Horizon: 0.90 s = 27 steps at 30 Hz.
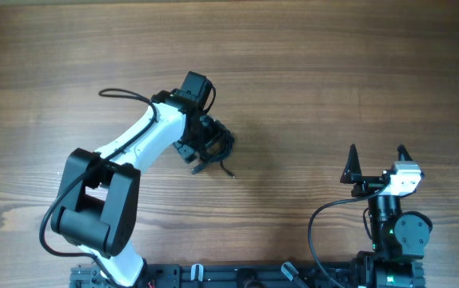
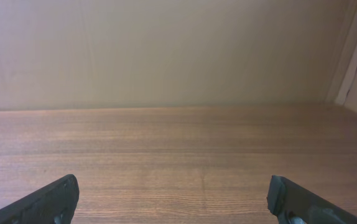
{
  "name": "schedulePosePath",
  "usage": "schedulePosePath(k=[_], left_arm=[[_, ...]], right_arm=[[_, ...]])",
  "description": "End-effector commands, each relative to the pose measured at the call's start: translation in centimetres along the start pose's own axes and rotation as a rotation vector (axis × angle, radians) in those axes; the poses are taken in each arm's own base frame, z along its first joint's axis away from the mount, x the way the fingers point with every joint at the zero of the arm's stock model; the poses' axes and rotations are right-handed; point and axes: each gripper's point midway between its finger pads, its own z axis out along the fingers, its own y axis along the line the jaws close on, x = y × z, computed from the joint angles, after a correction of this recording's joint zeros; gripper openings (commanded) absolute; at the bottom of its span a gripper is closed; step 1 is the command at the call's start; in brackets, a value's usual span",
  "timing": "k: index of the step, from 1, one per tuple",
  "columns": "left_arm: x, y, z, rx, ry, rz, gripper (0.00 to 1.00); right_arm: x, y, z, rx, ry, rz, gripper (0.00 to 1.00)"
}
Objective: Untangle cables
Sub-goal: 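Lift the bundle with the left gripper while the right arm moves in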
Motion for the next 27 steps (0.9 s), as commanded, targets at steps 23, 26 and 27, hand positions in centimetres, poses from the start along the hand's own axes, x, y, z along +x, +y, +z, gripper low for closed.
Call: schedulePosePath(k=[23,26,27], left_arm=[[-2.3,2.9,3.3,-0.050,-0.134,0.275,0.26],[-1.8,2.4,3.3,-0.020,-0.111,0.277,0.26],[-1.7,2.4,3.4,-0.015,-0.104,0.277,0.26]], right_arm=[[-0.2,0.3,0.0,-0.019,-0.001,0.882,1.00],[-0.2,0.4,0.0,-0.023,0.003,1.075,1.00],[-0.2,0.2,0.0,-0.013,-0.003,1.094,1.00]])
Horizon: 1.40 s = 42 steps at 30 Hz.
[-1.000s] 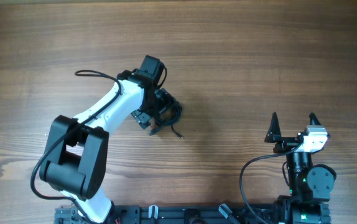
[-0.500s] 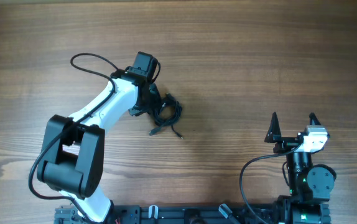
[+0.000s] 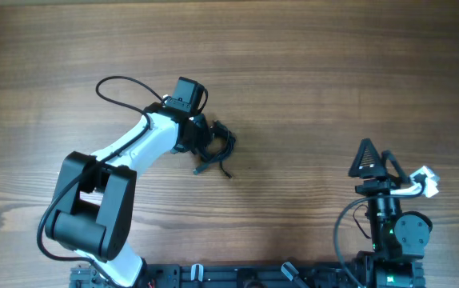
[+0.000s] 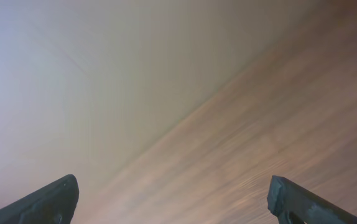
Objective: Untangle cables
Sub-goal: 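Lift the bundle with the left gripper while the right arm moves in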
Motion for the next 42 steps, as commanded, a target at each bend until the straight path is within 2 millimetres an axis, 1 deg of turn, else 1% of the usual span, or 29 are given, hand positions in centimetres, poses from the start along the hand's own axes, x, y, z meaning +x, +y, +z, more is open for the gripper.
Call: schedulePosePath(k=[1,3,4,5,6,7,9,12,13,14,15,16,18,20,22,24,27,28,29,30,32,34,35,37,38,40,41,42], left_arm=[[2.6,1.0,1.7,-0.024,0.088,0.008,0.26],[2.9,1.1,1.9,-0.024,0.091,0.011,0.30],[3.3,1.2,2.0,-0.023,0.103,0.012,0.33],[3.7,1.3,1.9,-0.027,0.123,0.012,0.38],[3.7,1.4,1.6,-0.028,0.124,0.006,0.42],[3.5,1.4,1.2,-0.021,0.121,-0.001,0.43],[3.3,1.0,0.7,0.014,0.126,-0.012,0.42],[4.2,-0.2,0.4,0.088,0.181,-0.028,0.37],[4.3,-0.5,0.3,0.102,0.191,-0.029,0.36],[4.3,-0.5,0.3,0.103,0.192,-0.041,0.35],[4.3,-0.5,0.2,0.106,0.196,-0.056,0.35],[4.2,-0.8,0.1,0.121,0.203,-0.059,0.34],[4.0,-1.5,-0.3,0.149,0.210,-0.059,0.33],[3.9,-1.6,-0.3,0.151,0.207,-0.063,0.33],[3.7,-1.7,-0.4,0.153,0.203,-0.084,0.33],[3.4,-2.0,-0.6,0.160,0.196,-0.082,0.33],[3.5,-2.1,-0.5,0.165,0.203,-0.100,0.33],[3.4,-2.1,-0.5,0.165,0.196,-0.099,0.30],[3.2,-1.9,-0.3,0.150,0.185,-0.099,0.25],[3.1,-1.7,0.0,0.142,0.180,-0.099,0.17],[3.0,-1.7,0.3,0.138,0.179,-0.099,0.04],[2.8,-1.9,0.4,0.147,0.168,-0.097,0.04],[2.6,-2.1,0.4,0.155,0.160,-0.091,0.04],[2.6,-2.3,0.4,0.153,0.149,-0.080,0.04],[2.6,-2.4,0.4,0.155,0.147,-0.079,0.04],[1.9,-2.5,-0.1,0.167,0.131,-0.088,0.04],[0.9,-2.7,-1.1,0.191,0.113,-0.100,0.04],[-0.4,-3.2,-2.7,0.228,0.081,-0.109,0.04]], right_arm=[[-0.1,0.2,0.0,-0.008,-0.004,0.220,1.00],[0.5,0.4,0.0,-0.021,0.027,0.162,1.00],[1.0,0.6,0.0,-0.035,0.055,0.054,1.00],[1.8,0.6,0.1,-0.048,0.096,-0.125,1.00],[2.5,0.0,0.3,-0.032,0.129,-0.215,1.00],[3.0,-1.0,0.5,0.007,0.153,-0.218,1.00],[4.6,-3.0,0.8,0.088,0.232,-0.201,1.00],[8.3,-7.0,0.4,0.238,0.407,-0.162,0.99],[9.2,-7.9,0.1,0.274,0.450,-0.152,1.00],[9.6,-8.4,0.0,0.296,0.468,-0.127,1.00],[10.1,-8.3,0.2,0.297,0.482,-0.071,1.00],[10.4,-8.0,0.5,0.275,0.499,-0.053,1.00],[11.1,-6.6,1.1,0.190,0.540,-0.042,1.00],[11.4,-5.6,1.4,0.133,0.565,-0.041,1.00],[11.1,-4.5,2.2,0.088,0.589,-0.117,1.00],[10.4,-3.8,3.0,0.077,0.582,-0.134,1.00],[9.0,-2.3,4.1,0.044,0.550,-0.149,1.00],[8.8,-2.0,4.3,0.042,0.548,-0.150,1.00],[8.7,-1.9,4.3,0.045,0.557,-0.165,1.00],[8.8,-2.1,4.3,0.054,0.577,-0.196,1.00],[9.2,-2.7,3.8,0.099,0.642,-0.246,1.00],[8.6,-3.1,3.5,0.194,0.694,-0.250,1.00],[7.7,-2.8,3.5,0.234,0.706,-0.273,1.00],[6.0,-0.8,4.0,0.224,0.726,-0.333,1.00],[5.3,0.7,4.2,0.194,0.738,-0.335,1.00],[5.1,4.3,4.3,0.056,0.772,-0.296,1.00],[5.5,6.1,4.0,-0.038,0.803,-0.269,1.00],[6.0,6.8,3.7,-0.076,0.831,-0.229,1.00]])
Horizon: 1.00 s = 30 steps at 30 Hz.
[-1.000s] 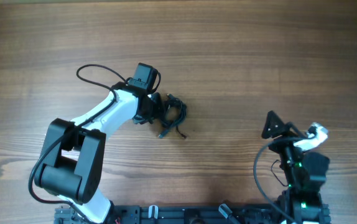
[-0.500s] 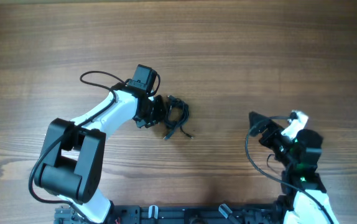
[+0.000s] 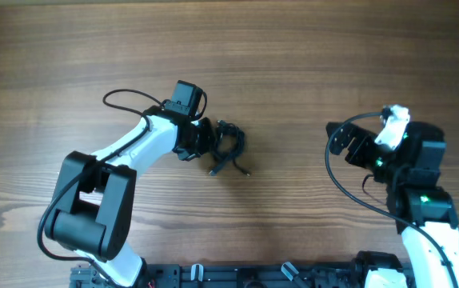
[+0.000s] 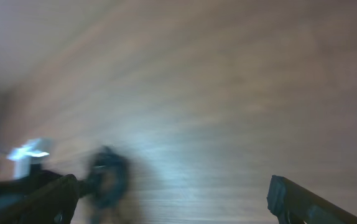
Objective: Untangle cables
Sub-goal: 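Lift the bundle with the left gripper while the right arm moves in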
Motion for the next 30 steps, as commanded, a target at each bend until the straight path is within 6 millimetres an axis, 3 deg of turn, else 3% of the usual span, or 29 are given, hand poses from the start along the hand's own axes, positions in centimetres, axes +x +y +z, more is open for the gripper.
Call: schedulePosePath(k=[1,2,5,8,10,11,14,16,20,22,25,27,29,30], left_arm=[[-3.4,-2.3,-4.7,0.096,-0.118,-0.011,0.04],[-3.9,-3.0,-6.5,0.130,-0.161,-0.003,0.04],[-3.9,-4.7,-10.3,0.199,-0.238,0.032,0.04],[-3.8,-5.3,-12.1,0.233,-0.273,0.035,0.04],[-3.8,-5.5,-12.5,0.251,-0.274,-0.027,0.04],[-3.8,-5.5,-12.5,0.252,-0.273,-0.034,0.04],[-3.4,-5.1,-12.3,0.239,-0.255,-0.063,0.04],[-3.3,-4.6,-12.1,0.215,-0.253,-0.074,0.04],[-2.6,-0.3,-10.4,0.028,-0.249,-0.129,0.04],[-1.1,1.9,-8.1,-0.033,-0.184,-0.205,0.04],[1.1,4.6,-6.1,-0.097,-0.124,-0.277,0.06],[2.3,6.4,-5.4,-0.156,-0.097,-0.291,0.16],[3.2,7.7,-5.4,-0.217,-0.080,-0.300,0.52],[3.3,8.0,-5.5,-0.229,-0.079,-0.302,0.56]], right_arm=[[0.9,3.6,-0.4,-0.194,0.086,0.057,1.00],[1.4,3.7,-0.2,-0.203,0.120,0.129,1.00],[3.3,5.2,0.6,-0.280,0.223,0.131,1.00],[5.5,7.0,1.6,-0.319,0.314,0.094,0.97],[8.0,9.4,2.7,-0.374,0.406,0.039,0.67],[8.7,10.1,3.2,-0.382,0.430,0.046,0.60],[10.5,12.9,5.8,-0.418,0.506,0.144,0.61],[11.8,13.7,7.7,-0.403,0.567,0.272,0.79],[13.4,12.4,10.8,-0.369,0.599,0.290,0.79],[13.3,11.7,11.3,-0.375,0.554,0.169,1.00],[11.8,11.1,11.3,-0.360,0.456,0.029,1.00],[10.9,9.6,11.4,-0.259,0.393,-0.007,1.00],[10.1,7.1,11.0,-0.110,0.335,-0.031,1.00],[9.8,6.3,10.7,-0.059,0.315,-0.037,1.00]])
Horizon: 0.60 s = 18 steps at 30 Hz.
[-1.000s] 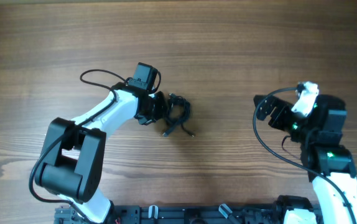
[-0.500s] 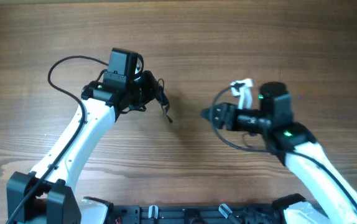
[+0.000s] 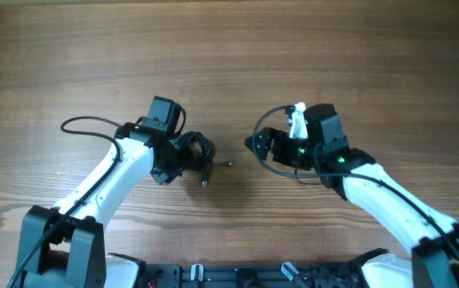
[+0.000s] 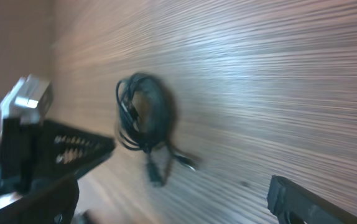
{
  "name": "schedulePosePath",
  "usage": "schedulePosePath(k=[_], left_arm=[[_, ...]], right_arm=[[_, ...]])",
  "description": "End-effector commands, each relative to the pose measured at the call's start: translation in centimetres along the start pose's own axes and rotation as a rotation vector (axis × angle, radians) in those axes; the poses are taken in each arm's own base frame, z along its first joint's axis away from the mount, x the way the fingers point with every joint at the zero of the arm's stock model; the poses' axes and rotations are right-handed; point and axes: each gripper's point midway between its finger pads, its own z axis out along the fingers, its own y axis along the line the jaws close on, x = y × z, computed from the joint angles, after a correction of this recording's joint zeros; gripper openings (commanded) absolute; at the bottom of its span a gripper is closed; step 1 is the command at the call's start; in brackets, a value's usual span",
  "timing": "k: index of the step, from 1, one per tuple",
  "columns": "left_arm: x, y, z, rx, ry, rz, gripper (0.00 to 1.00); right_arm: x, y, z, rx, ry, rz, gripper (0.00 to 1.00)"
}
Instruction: Untangle cables
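Observation:
A black cable bundle lies coiled on the wooden table, with two plug ends trailing toward the front. My left gripper sits at the bundle's left edge and appears shut on its coils. My right gripper points at the bundle from the right, a short gap away, open and empty. In the right wrist view the cable bundle shows blurred ahead, the left gripper at its left edge. The right gripper shows only its two fingertips, set wide apart at the bottom corners.
The left arm's own black wire loops out over the table to the left of the bundle. The right arm's wire curls beside its wrist. Bare wood surrounds the bundle on all sides.
The right arm has moved from the table's right side to just right of the bundle, jaws still open. The left gripper and bundle have shifted left and toward the front.
At first the left gripper was on the cable bundle at mid-table while the right arm sat parked at the front right, open. The right gripper then tilted, was later raised at the right, and now faces the bundle. The bundle moved a little with the left gripper throughout.

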Motion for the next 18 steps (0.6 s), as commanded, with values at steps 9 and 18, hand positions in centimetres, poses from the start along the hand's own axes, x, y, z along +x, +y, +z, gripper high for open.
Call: schedulePosePath(k=[9,18], left_arm=[[-0.1,1.5,2.0,-0.020,-0.037,-0.164,0.76],[-0.1,2.1,4.4,0.042,-0.069,-0.272,0.58]], right_arm=[[-2.7,-2.3,-2.6,0.206,-0.172,-0.106,1.00],[-2.6,-2.3,-2.6,0.205,-0.166,-0.102,1.00]])
